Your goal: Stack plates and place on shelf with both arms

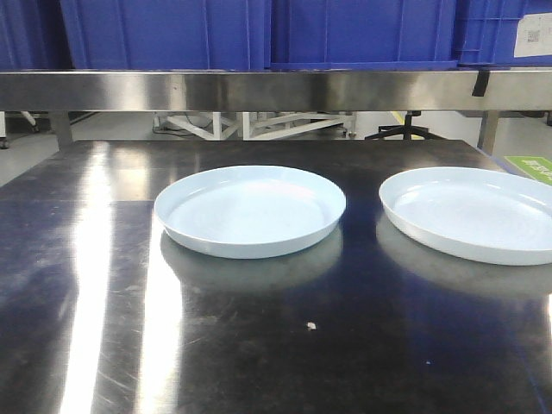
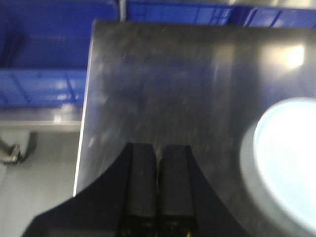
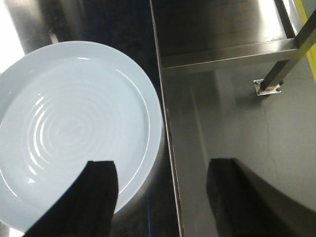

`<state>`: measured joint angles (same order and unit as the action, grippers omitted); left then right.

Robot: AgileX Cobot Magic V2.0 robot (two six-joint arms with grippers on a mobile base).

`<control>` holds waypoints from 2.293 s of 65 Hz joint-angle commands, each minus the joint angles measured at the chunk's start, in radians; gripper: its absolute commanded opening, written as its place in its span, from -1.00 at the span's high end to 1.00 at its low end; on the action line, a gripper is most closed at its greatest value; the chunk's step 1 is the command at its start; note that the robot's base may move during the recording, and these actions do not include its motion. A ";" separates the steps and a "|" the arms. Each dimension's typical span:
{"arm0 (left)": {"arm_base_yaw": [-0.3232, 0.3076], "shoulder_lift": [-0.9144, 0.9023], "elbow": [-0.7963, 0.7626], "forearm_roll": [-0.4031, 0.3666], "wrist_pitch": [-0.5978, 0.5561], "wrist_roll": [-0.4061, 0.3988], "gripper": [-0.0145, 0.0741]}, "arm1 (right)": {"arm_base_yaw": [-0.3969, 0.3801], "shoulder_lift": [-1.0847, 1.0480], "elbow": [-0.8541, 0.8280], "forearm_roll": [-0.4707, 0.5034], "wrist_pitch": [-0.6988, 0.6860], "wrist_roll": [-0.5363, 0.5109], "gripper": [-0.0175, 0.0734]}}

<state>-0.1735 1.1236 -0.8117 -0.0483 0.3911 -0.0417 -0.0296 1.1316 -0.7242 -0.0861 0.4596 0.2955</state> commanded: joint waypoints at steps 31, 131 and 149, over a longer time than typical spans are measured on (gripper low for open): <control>0.011 -0.410 0.386 -0.005 -0.099 -0.009 0.48 | 0.000 -0.015 -0.036 -0.007 -0.045 -0.003 -0.49; 0.011 -0.421 0.386 -0.005 -0.078 -0.009 0.48 | 0.000 0.137 -0.036 -0.004 -0.116 -0.004 -0.35; 0.011 -0.419 0.386 -0.005 -0.078 -0.009 0.48 | -0.001 0.229 -0.100 0.006 -0.155 -0.002 -0.35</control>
<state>-0.1631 0.7075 -0.3990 -0.0483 0.3814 -0.0417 -0.0296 1.3602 -0.7654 -0.0785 0.3698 0.2955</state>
